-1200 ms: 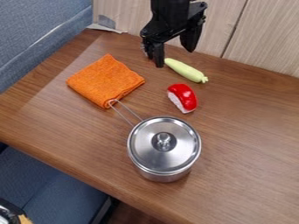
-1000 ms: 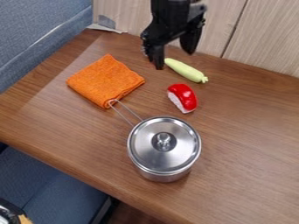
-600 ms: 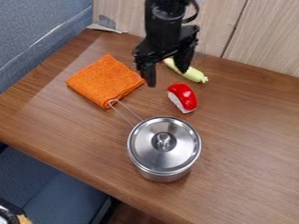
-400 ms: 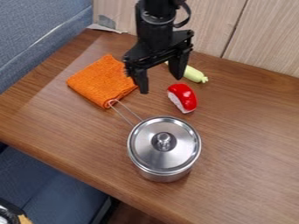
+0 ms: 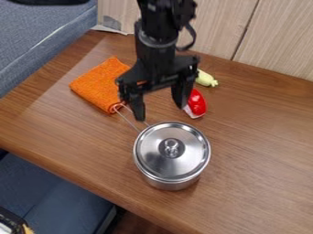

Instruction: Remove the lid fromthe silver pot and place it on the table

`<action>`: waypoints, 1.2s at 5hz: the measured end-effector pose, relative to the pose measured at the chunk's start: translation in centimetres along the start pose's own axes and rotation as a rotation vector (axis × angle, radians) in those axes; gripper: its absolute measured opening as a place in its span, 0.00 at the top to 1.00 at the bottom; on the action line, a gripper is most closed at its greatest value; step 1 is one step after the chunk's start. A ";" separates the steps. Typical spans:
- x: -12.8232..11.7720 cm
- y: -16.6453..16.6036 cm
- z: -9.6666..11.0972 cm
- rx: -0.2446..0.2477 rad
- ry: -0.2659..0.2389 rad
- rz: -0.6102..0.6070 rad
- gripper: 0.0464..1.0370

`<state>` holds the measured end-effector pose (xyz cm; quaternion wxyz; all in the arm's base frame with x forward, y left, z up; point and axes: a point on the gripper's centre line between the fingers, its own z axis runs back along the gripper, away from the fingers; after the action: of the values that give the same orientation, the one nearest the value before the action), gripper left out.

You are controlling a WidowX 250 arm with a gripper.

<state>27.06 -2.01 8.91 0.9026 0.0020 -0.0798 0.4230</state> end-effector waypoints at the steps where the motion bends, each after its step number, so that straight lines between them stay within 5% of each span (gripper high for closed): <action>1: -2.0 0.2 -0.7 0.038 -0.007 -0.082 0.04; 4: -3.8 -1.1 -3.4 0.111 -0.081 -0.162 0.08; 6: -3.4 -1.4 -3.6 0.081 -0.050 -0.151 0.50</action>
<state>26.53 -5.23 4.93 0.9289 0.0550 -0.0850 0.3563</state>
